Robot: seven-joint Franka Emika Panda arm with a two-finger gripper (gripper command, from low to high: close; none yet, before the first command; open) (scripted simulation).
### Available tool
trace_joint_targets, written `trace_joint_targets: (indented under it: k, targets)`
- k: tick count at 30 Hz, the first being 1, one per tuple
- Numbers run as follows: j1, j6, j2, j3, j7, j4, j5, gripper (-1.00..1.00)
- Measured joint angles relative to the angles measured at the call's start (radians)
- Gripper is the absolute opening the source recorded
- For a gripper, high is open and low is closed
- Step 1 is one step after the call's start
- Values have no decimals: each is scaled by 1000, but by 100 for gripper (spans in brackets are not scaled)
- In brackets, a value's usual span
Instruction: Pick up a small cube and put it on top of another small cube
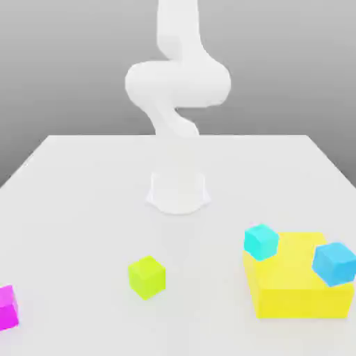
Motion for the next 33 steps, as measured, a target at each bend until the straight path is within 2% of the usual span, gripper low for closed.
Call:
trace_joint_targets:
  k: [11,18,25,26,33]
  targets:
    - [-134,279,370,48,316,-310,27,0]
    - [-204,497,666,51,571,-520,6,0]
    - [-181,716,935,8,636,-505,-45,0]
    - [-176,739,962,3,637,-500,-47,-100]
    - [-176,743,965,2,641,-500,-51,-100]
